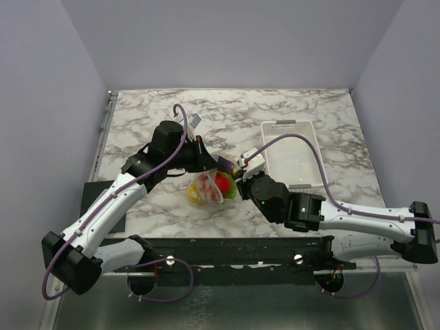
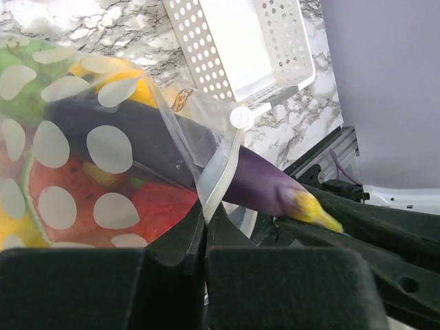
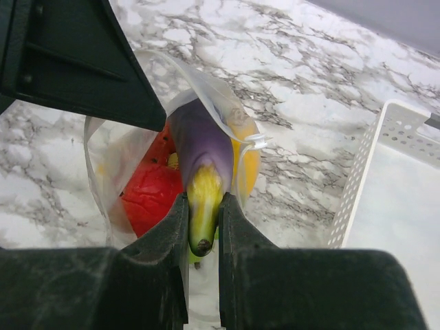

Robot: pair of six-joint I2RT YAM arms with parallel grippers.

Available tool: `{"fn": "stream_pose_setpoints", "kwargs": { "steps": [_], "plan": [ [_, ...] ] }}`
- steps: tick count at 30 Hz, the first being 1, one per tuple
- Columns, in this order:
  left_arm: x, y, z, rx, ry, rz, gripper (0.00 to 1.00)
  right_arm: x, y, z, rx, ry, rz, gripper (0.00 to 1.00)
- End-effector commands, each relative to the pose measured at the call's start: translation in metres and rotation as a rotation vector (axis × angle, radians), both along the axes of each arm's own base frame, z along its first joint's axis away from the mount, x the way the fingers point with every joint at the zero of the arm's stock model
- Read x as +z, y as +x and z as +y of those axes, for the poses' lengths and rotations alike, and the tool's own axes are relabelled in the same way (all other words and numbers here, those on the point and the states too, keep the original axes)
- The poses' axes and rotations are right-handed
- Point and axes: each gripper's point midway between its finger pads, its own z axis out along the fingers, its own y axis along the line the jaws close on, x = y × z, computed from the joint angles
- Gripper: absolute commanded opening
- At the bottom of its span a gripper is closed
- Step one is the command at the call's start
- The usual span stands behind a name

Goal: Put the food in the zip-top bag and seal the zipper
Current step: Adjust the fake vegetable in the zipper food storage bag.

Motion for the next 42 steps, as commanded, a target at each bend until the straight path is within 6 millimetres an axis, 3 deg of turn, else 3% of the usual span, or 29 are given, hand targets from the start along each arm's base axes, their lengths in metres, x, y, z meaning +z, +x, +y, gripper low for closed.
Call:
{"fn": "stream_pose_setpoints", "kwargs": {
  "steps": [1,16,24,28,33,42],
  "plan": [
    [0.015,-0.005,-0.011,-0.054,-0.075,-0.014,0.0,0.003,0.016,0.002,-0.11,0.063,-0.092,0.01],
    [0.02,-0.008,-0.016,-0.082,-0.109,-0.007,0.0,-0.067,0.005,0.034,-0.054,0.017,-0.027,0.01],
    [0.018,-0.008,-0.013,-0.063,-0.101,-0.014,0.0,-0.076,-0.005,0.036,0.01,-0.011,0.023,0.08],
    [0.018,-0.008,-0.012,-0.059,-0.099,-0.02,0.0,-0.066,-0.009,0.028,0.02,-0.009,0.028,0.22],
    [0.015,-0.007,-0.011,-0.056,-0.089,-0.024,0.0,-0.037,-0.011,0.016,0.019,0.016,0.01,0.43],
    [0.012,-0.011,-0.01,-0.082,-0.077,-0.035,0.0,0.006,-0.022,0.005,0.084,0.001,0.025,0.55]
  ]
}}
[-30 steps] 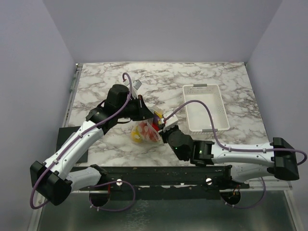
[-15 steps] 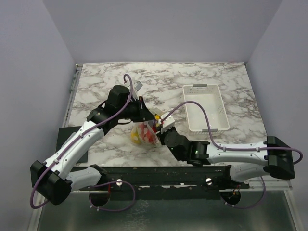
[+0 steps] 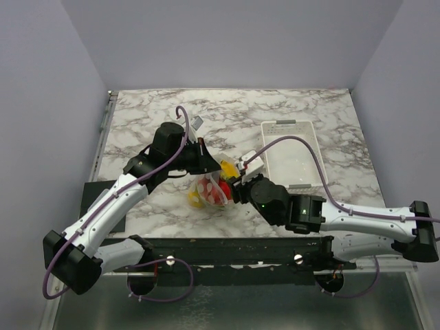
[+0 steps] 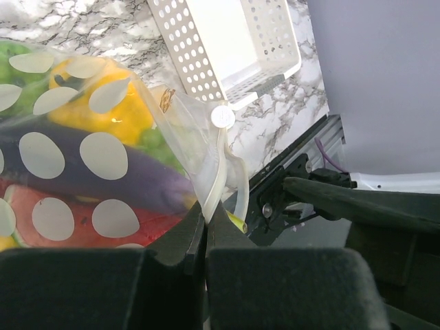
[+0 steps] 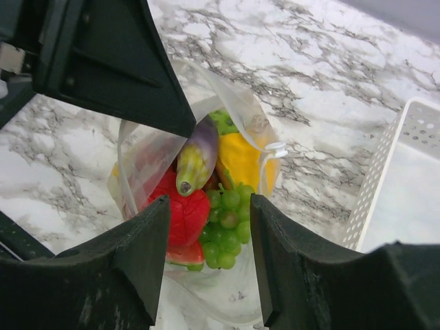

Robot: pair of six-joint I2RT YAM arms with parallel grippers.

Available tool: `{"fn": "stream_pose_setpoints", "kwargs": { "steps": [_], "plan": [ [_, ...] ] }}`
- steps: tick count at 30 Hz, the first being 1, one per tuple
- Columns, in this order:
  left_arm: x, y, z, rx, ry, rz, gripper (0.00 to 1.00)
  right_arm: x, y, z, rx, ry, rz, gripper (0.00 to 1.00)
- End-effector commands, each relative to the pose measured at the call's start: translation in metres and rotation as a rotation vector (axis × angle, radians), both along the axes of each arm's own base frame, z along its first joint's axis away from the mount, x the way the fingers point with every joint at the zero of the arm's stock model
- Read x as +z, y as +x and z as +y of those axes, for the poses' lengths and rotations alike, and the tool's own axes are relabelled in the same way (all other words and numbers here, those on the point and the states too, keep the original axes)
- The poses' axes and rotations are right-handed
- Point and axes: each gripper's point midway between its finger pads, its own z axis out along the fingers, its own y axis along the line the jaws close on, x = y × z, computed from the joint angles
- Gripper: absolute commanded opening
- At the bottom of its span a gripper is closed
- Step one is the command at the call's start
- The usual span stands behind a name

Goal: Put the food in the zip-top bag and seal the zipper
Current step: Adjust the fake vegetable in the zipper food storage bag.

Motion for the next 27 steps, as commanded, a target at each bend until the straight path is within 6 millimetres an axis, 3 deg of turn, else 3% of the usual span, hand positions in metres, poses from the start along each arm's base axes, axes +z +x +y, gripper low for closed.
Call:
{"fn": "stream_pose_setpoints", "kwargs": {
  "steps": [1,6,10,21,27],
  "plan": [
    [0.016,-0.006,-0.002,-0.048,-0.03,-0.067,0.0,0.026,-0.012,-0.01,0.075,-0.01,0.005,0.57],
    [0.015,-0.013,0.003,-0.099,0.015,-0.091,0.0,0.056,-0.019,-0.024,0.137,-0.064,-0.035,0.62],
    [0.014,-0.02,0.008,-0.15,0.064,-0.113,0.0,0.065,-0.024,-0.035,0.195,-0.161,-0.066,0.66],
    [0.026,-0.033,0.022,-0.273,0.16,-0.238,0.0,0.067,-0.025,-0.046,0.333,-0.463,-0.154,0.66],
    [0.04,-0.042,0.025,-0.289,0.146,-0.301,0.0,0.058,-0.037,-0.045,0.475,-0.572,-0.173,0.67]
  ]
}}
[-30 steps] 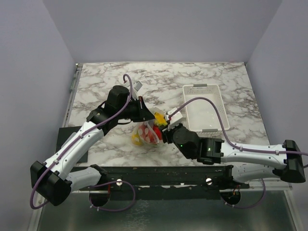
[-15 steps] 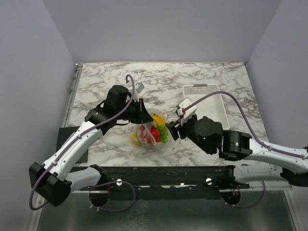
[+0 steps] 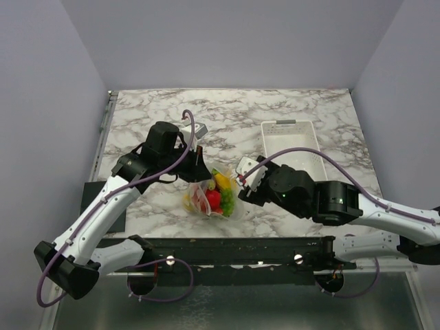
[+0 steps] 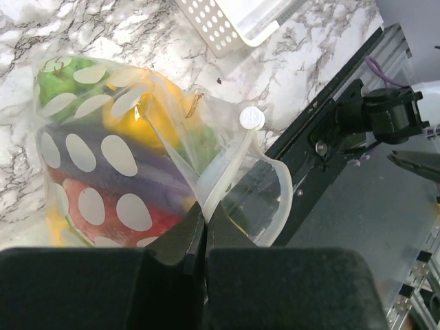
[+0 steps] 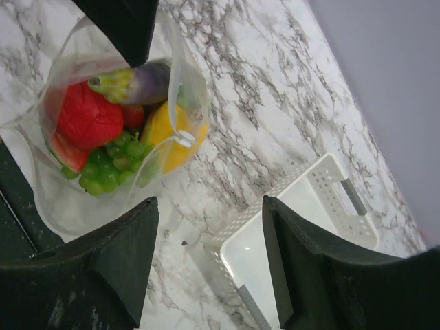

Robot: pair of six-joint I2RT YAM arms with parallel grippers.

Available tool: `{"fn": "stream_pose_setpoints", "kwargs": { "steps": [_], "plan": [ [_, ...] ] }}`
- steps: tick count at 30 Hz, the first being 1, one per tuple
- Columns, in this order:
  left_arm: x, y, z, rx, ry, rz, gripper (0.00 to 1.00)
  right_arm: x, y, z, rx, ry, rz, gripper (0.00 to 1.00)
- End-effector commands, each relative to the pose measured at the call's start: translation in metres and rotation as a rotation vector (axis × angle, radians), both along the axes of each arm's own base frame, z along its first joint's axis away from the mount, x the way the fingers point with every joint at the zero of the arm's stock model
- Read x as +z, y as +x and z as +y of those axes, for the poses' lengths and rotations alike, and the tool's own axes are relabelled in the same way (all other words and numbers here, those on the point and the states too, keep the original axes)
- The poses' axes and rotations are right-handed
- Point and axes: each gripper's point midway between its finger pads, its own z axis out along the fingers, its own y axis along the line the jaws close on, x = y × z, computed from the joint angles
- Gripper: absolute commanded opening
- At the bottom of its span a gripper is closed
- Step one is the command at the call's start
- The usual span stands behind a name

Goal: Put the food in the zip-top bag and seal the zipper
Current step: Adjust the fake vegetable in the zipper food storage bag, then zip the zipper food storage bag at the center of the board.

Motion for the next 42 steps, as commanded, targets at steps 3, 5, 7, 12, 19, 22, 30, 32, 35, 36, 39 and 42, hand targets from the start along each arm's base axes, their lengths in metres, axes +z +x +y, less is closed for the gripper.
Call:
{"fn": "stream_pose_setpoints", "kwargs": {
  "steps": [3,5,7,12,19,22,30,32,35,36,39,42],
  "plan": [
    [0.043,-0.022,-0.002,-0.106,-0.066,-0.15,0.0,-0.009,-0.018,0.002,0.218,-0.14,-0.035,0.69],
    [0.048,-0.031,-0.005,-0.136,-0.07,-0.168,0.0,-0.011,-0.025,0.006,0.281,-0.137,-0.041,0.7],
    [0.053,-0.04,-0.007,-0.167,-0.074,-0.188,0.0,-0.01,-0.03,0.01,0.329,-0.129,-0.047,0.7],
    [0.06,-0.059,-0.009,-0.228,-0.081,-0.231,0.0,-0.017,-0.043,0.017,0.453,-0.149,-0.038,0.7],
    [0.063,-0.08,-0.012,-0.299,-0.085,-0.264,0.0,-0.021,-0.063,0.017,0.605,-0.187,-0.024,0.71],
    [0.062,-0.083,-0.013,-0.314,-0.087,-0.263,0.0,-0.024,-0.073,0.02,0.667,-0.189,0.005,0.71],
    [0.065,-0.088,-0.015,-0.334,-0.098,-0.264,0.0,-0.04,-0.078,0.027,0.707,-0.207,0.029,0.49],
    [0.064,-0.088,-0.015,-0.336,-0.096,-0.259,0.0,-0.042,-0.078,0.031,0.71,-0.194,0.023,0.49],
    [0.065,-0.088,-0.016,-0.338,-0.098,-0.258,0.0,-0.044,-0.076,0.036,0.707,-0.179,0.006,0.49],
    [0.065,-0.089,-0.016,-0.34,-0.1,-0.258,0.0,-0.045,-0.074,0.038,0.703,-0.178,-0.002,0.5],
    [0.065,-0.089,-0.016,-0.343,-0.102,-0.256,0.0,-0.046,-0.07,0.041,0.69,-0.175,-0.022,0.5],
    [0.065,-0.09,-0.017,-0.349,-0.103,-0.251,0.0,-0.044,-0.068,0.045,0.688,-0.16,-0.037,0.5]
  ]
}}
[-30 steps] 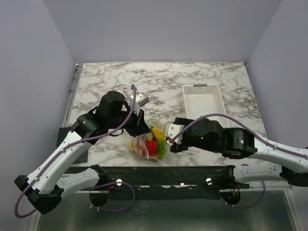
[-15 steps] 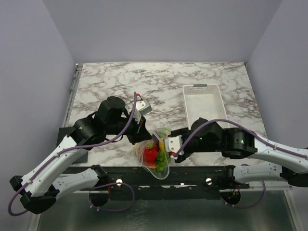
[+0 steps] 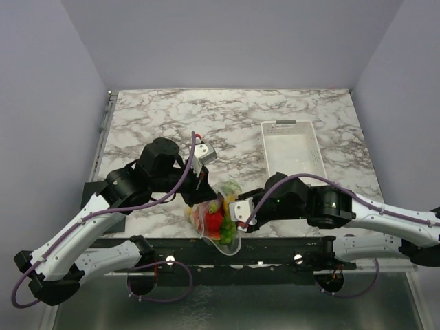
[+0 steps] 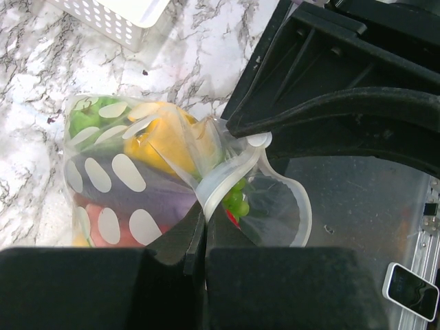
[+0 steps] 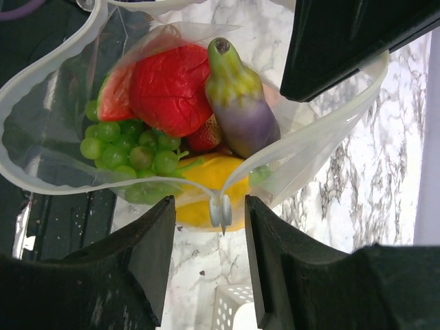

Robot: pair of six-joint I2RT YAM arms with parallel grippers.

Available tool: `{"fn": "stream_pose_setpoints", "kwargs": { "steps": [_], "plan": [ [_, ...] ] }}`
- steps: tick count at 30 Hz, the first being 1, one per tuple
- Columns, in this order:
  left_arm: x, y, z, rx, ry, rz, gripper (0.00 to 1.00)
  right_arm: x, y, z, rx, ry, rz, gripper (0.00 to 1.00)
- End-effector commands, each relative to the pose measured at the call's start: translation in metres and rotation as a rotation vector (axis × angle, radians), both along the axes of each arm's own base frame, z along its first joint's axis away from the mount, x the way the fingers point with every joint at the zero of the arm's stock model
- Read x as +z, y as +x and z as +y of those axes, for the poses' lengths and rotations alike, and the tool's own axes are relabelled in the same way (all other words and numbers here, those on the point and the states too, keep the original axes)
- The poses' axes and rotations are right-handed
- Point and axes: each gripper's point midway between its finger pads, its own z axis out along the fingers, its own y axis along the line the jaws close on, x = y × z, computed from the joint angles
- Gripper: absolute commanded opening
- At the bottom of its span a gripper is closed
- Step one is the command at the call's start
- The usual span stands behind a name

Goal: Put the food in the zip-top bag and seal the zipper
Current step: Zip the zipper food storage bag at the center of the board.

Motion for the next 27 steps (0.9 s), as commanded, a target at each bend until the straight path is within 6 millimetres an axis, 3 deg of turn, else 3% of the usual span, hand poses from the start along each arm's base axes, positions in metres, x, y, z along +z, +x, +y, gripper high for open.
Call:
{"fn": "stream_pose_setpoints", "kwargs": {
  "steps": [1,4,8,12,18,23,27],
  "plan": [
    [0.024,-0.005,-0.004,-0.038,-0.068,-0.048,0.0,0.01,0.006,0.013,0.005,0.063,-0.033,0.5],
    [0.024,-0.005,-0.004,-0.039,-0.067,-0.045,0.0,0.011,0.008,0.016,0.0,0.072,-0.042,0.42],
    [0.025,-0.006,-0.005,-0.046,-0.072,-0.044,0.0,0.013,0.013,0.016,-0.022,0.071,-0.058,0.02],
    [0.026,-0.005,-0.003,-0.034,-0.072,-0.049,0.0,0.022,0.014,0.01,-0.035,0.089,-0.067,0.01],
    [0.013,0.005,0.001,0.034,-0.023,-0.038,0.0,0.057,0.019,0.001,-0.09,0.171,-0.084,0.01],
    [0.001,0.018,0.005,0.106,0.029,-0.04,0.0,0.084,0.022,0.0,-0.13,0.241,-0.079,0.01],
    [-0.004,0.032,0.011,0.19,0.069,-0.055,0.05,0.093,0.025,0.0,-0.17,0.254,-0.055,0.01]
  ]
}}
